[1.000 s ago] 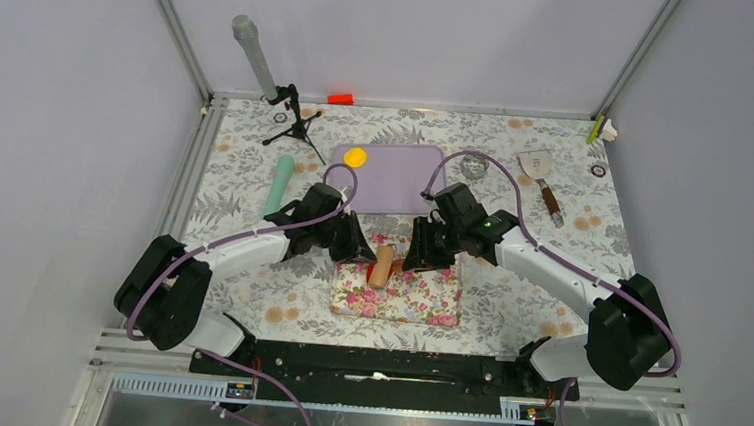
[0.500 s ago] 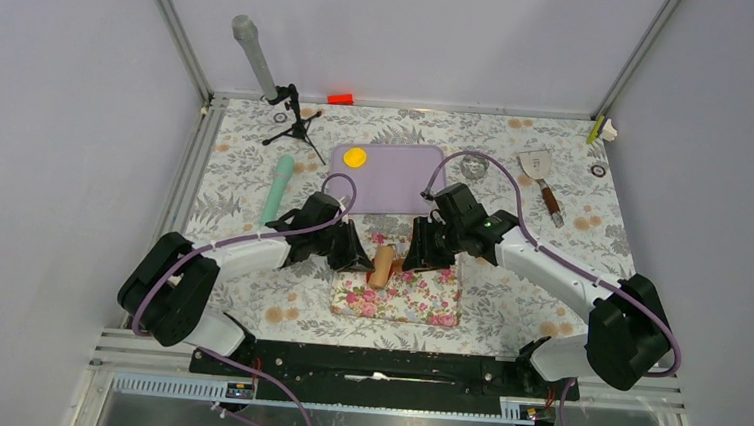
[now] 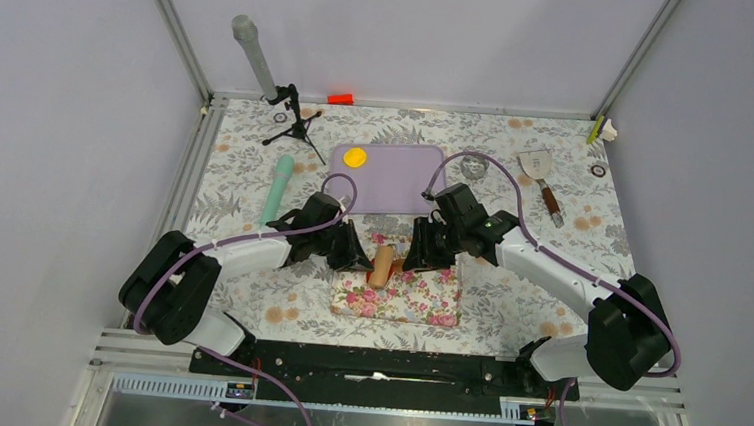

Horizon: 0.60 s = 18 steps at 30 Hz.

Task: Roll out the dumpling wrappers from the dough
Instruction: Flatten out the dough on the work surface.

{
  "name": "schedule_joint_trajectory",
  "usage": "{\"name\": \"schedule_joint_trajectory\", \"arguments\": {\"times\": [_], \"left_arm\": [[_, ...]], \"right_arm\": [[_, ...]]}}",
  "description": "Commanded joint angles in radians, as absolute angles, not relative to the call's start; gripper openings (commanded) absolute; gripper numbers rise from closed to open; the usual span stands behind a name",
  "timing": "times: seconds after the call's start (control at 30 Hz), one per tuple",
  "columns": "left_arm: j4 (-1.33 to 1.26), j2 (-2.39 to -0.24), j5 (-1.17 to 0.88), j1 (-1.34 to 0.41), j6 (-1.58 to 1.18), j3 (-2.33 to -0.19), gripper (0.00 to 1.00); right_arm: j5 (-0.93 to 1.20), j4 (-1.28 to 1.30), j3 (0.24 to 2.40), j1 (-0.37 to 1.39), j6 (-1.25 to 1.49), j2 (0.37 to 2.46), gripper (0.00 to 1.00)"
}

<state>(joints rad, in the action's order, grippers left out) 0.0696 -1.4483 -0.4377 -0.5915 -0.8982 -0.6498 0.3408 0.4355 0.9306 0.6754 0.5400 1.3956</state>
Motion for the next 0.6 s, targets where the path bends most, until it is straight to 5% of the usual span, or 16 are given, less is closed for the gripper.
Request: {"name": "schedule_joint_trajectory", "arguments": {"times": [0.0,0.57], "left_arm": [[0.109,-1.442,-0.359,-0.593,-0.869,-0.645,0.03],[0.258,-1.382,-0.258,-0.594,-0.78,-0.683,0.03]], "right_arm": [[0.269,0.565,0.89,0.66,0.502,1.403,0.0],[0.272,0.589,0.88,0.65,0.493,1.387,0.0]]}}
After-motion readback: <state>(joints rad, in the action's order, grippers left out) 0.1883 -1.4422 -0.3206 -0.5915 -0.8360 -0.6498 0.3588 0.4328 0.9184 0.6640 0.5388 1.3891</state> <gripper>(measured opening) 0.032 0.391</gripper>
